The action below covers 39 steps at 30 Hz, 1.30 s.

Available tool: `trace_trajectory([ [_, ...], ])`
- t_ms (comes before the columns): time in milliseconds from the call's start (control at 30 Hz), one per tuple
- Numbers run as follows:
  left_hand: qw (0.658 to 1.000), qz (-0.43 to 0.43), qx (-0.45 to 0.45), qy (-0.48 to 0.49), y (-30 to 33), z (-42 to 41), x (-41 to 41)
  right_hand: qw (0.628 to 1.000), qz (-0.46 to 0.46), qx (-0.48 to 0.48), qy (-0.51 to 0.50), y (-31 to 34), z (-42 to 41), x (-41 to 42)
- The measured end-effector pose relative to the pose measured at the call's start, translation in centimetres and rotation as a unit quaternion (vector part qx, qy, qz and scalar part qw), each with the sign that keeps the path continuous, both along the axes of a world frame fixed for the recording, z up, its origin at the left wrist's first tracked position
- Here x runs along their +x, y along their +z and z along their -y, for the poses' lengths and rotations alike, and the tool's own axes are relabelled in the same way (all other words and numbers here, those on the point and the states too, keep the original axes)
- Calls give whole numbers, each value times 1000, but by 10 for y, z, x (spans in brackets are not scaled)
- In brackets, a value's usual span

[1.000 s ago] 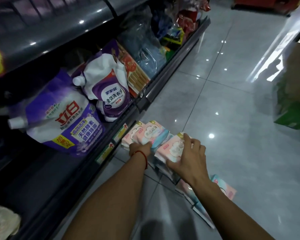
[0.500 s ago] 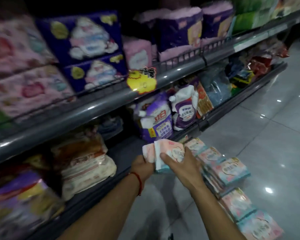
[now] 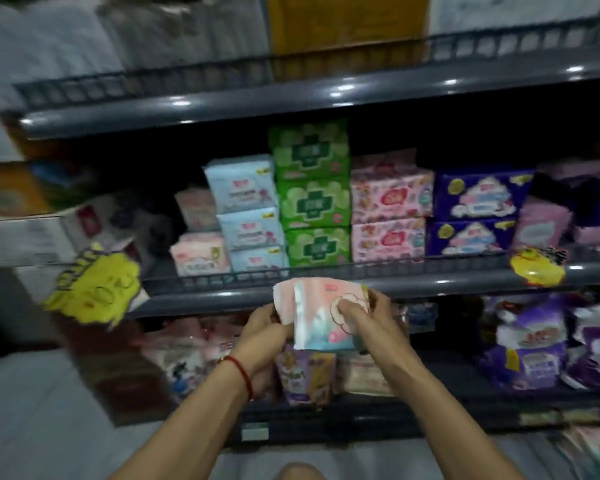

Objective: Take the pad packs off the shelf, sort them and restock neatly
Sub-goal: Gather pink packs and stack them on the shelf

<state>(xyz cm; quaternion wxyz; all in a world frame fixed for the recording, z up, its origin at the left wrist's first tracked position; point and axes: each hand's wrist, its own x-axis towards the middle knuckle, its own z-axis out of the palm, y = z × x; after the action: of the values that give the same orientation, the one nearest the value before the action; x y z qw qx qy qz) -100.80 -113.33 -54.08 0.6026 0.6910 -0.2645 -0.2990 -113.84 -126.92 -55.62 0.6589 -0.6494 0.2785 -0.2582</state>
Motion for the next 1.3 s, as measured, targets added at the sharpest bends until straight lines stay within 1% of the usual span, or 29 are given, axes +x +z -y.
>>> trace_trajectory([
  [67,999,3,-14,33,13,-32,24,999,12,2,53,16,-24,23],
  [133,998,-11,-39,56,24,-60,47,996,26,0,82,32,-48,53],
  [233,986,-49,-119,102,45,-96,79,996,41,-41,69,48,-78,110],
  [300,978,-55,-163,117,55,-113,103,993,46,-95,53,57,-96,147],
  [333,978,-43,-173,107,58,-120,115,990,46,-128,42,63,-105,163],
  [367,981,-11,-173,89,62,-126,127,986,42,-159,25,68,-112,178],
  [433,984,101,-137,60,67,-131,151,978,52,-202,1,79,-122,204],
  [467,981,152,-110,53,70,-131,164,976,60,-210,-7,82,-123,216],
  [533,974,208,-65,58,78,-124,191,975,70,-210,-13,88,-122,235],
  [567,973,217,-55,61,82,-120,204,976,70,-205,-9,90,-120,243],
  [667,977,191,-63,67,89,-106,243,978,74,-193,25,94,-109,260],
  [733,978,189,-64,69,88,-95,268,975,58,-206,52,94,-102,266],
  [767,977,193,-53,70,87,-89,277,971,41,-229,55,94,-100,267],
  [867,981,181,-22,70,78,-69,293,943,-18,-330,42,91,-100,260],
  [967,986,159,-21,52,71,-53,297,923,-44,-377,67,82,-105,245],
  [1000,986,156,-25,50,70,-49,298,919,-46,-387,59,78,-105,241],
  [1033,987,151,-31,53,70,-46,298,915,-40,-399,38,74,-103,237],
  [1100,989,132,-32,64,68,-40,300,904,-11,-426,-45,66,-95,235],
  [1167,990,118,-30,67,67,-38,300,882,6,-452,-134,60,-81,237],
  [1200,991,112,-30,65,66,-37,300,870,4,-467,-159,59,-73,239],
  [1233,992,108,-30,65,66,-35,300,856,-4,-489,-170,59,-65,242],
  [1300,991,108,-32,72,67,-33,298,808,-25,-559,-185,61,-51,246],
])
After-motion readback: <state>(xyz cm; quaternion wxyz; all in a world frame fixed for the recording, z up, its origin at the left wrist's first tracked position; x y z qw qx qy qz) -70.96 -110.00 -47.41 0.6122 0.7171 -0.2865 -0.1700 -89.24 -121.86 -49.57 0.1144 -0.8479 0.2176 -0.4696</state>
